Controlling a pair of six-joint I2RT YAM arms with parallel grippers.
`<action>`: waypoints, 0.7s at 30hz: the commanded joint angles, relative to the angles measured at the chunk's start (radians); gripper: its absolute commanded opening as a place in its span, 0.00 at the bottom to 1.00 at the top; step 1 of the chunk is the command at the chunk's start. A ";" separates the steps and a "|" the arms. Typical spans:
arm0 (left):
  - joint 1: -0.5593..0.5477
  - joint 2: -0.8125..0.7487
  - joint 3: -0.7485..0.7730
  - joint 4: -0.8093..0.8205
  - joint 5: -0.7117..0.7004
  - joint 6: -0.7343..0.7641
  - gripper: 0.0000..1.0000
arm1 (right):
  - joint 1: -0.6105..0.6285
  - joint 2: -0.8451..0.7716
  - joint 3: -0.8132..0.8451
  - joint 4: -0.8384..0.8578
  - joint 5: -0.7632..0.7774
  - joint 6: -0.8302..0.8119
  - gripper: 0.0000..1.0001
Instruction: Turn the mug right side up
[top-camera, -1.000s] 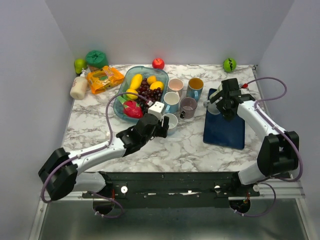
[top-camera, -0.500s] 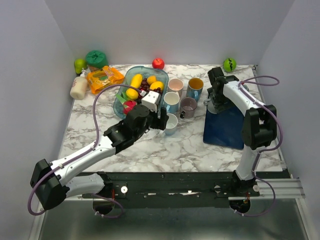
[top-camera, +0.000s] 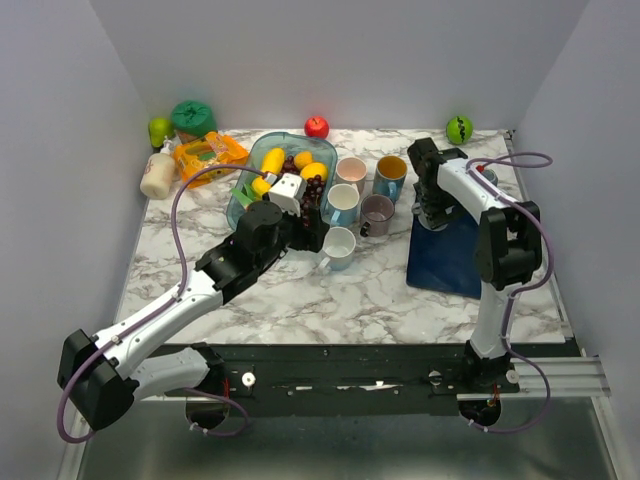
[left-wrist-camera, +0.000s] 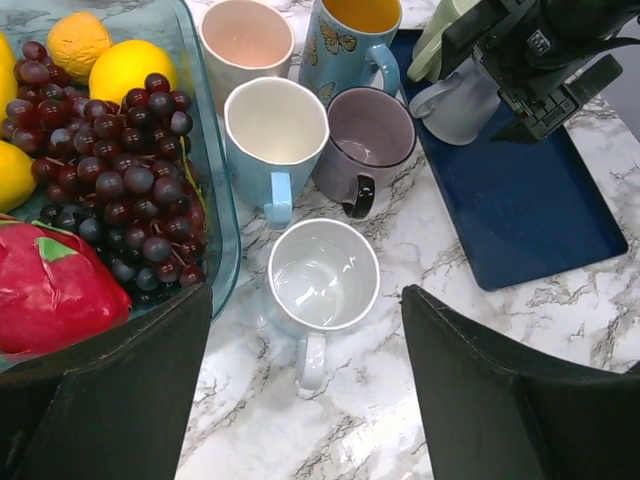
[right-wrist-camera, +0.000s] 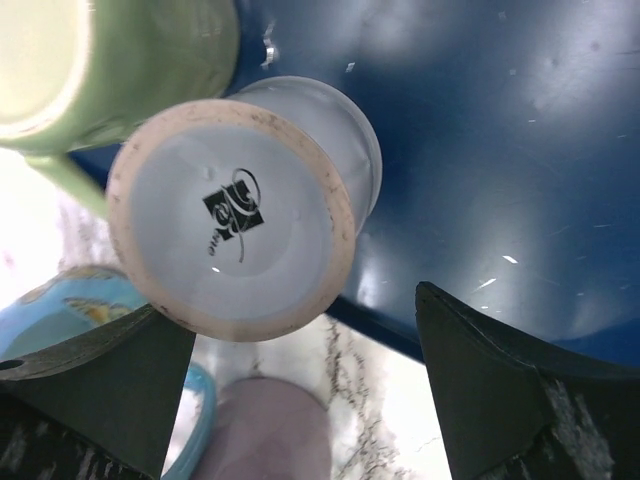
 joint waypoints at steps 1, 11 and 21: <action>0.009 -0.029 -0.016 -0.001 0.039 -0.006 0.85 | 0.019 0.014 0.002 -0.112 0.086 0.049 0.93; 0.017 -0.033 -0.034 0.018 0.047 -0.012 0.85 | 0.035 -0.155 -0.168 -0.074 0.162 -0.005 0.92; 0.022 -0.045 -0.050 0.024 0.054 -0.012 0.85 | 0.036 -0.238 -0.275 0.076 0.161 -0.152 0.91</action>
